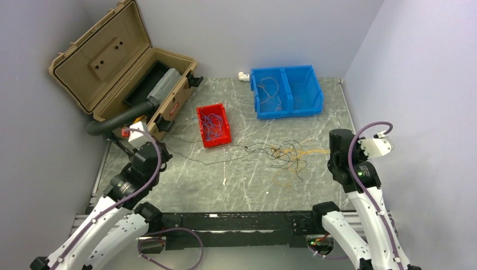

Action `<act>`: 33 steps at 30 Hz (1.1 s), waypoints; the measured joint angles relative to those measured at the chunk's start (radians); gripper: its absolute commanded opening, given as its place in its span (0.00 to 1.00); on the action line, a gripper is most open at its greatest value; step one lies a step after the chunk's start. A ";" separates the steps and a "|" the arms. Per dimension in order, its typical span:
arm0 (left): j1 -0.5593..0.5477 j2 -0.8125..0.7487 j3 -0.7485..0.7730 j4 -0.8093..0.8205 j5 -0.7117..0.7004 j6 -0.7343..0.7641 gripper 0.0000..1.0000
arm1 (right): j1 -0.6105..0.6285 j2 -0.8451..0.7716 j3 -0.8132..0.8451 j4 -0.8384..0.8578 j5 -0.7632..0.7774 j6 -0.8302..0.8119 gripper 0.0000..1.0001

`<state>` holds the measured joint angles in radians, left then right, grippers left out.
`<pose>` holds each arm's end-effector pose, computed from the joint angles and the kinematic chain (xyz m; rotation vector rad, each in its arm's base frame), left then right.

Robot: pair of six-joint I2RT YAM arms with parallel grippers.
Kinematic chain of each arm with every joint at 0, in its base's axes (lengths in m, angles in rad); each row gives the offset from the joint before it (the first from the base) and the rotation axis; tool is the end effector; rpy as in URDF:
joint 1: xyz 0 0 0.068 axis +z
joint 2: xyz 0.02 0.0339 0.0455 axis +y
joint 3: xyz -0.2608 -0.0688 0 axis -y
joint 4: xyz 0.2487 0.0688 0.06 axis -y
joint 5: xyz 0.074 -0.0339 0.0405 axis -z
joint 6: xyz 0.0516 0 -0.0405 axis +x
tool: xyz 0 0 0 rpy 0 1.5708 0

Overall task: Untangle the cables
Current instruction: Untie the cable.

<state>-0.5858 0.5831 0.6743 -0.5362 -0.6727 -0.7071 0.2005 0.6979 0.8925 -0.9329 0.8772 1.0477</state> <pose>0.1409 -0.0549 0.2903 -0.5262 1.8452 -0.1892 0.1370 -0.0127 0.3160 1.1893 1.6377 -0.2424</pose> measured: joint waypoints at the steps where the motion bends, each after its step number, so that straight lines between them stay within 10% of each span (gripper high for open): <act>1: 0.000 -0.016 -0.002 -0.006 -0.008 -0.005 0.00 | 0.000 -0.004 0.006 -0.002 0.014 0.000 0.00; 21: 0.001 0.117 -0.043 0.290 0.512 0.251 0.00 | -0.002 0.037 0.237 0.307 -0.506 -0.475 0.00; 33: 0.018 0.037 0.008 0.059 0.209 0.168 0.00 | -0.002 0.122 0.348 0.359 -0.426 -0.446 0.00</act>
<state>-0.5678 0.6205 0.6827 -0.4774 -0.4633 -0.5392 0.1989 0.8200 1.2400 -0.5739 0.4511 0.6018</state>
